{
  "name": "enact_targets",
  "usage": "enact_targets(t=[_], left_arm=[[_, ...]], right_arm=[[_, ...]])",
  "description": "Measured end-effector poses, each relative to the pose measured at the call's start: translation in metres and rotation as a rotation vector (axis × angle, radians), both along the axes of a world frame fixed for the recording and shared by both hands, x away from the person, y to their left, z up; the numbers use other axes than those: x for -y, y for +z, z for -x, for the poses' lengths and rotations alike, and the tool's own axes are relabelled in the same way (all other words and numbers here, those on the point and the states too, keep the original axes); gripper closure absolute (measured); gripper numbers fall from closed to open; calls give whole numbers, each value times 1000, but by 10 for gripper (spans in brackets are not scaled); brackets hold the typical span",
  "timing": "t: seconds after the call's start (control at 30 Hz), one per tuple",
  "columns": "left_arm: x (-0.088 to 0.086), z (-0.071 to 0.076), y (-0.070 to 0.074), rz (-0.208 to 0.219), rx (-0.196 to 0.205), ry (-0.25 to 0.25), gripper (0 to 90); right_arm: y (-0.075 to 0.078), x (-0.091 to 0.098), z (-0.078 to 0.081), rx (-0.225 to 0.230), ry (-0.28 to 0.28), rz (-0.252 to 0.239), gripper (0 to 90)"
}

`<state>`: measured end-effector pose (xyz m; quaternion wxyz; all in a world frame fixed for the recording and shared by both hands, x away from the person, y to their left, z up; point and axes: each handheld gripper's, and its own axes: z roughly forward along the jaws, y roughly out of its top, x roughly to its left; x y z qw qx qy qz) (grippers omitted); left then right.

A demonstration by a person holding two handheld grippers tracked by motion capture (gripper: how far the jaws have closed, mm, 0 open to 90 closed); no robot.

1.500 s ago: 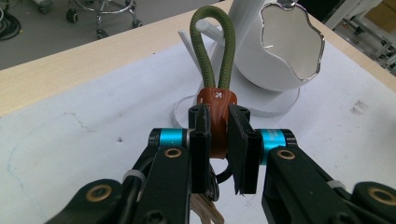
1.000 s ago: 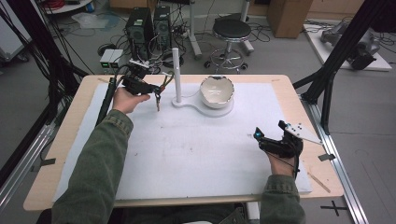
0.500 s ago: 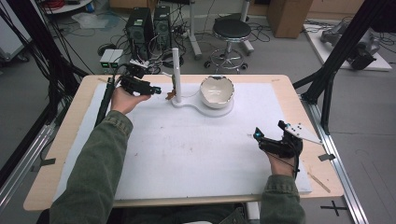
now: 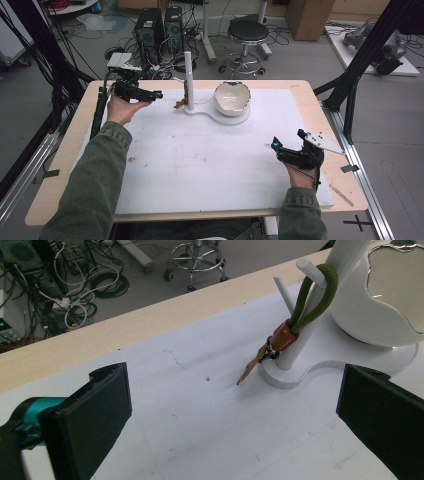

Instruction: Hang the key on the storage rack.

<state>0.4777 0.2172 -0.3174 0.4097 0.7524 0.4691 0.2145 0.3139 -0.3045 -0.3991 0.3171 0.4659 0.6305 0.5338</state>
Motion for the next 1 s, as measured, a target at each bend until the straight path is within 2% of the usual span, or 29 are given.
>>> enact_targets(t=[0.1,0.27,0.37,0.73,1.0], left_arm=[[-7,5,2,12,16,-10,16],[-13,12,4,10,41,5,16],[-15,16,3,19,36,4,16],[-22,34,5,27,79,-9,16],[-31,47,3,35,85,-8,16]], right_arm=[[0,0,0,0,2,2,6],[0,-1,0,-1,4,2,6],[0,-2,0,-2,6,3,6],[0,-1,0,-3,4,5,6],[0,-2,0,-3,4,4,6]])
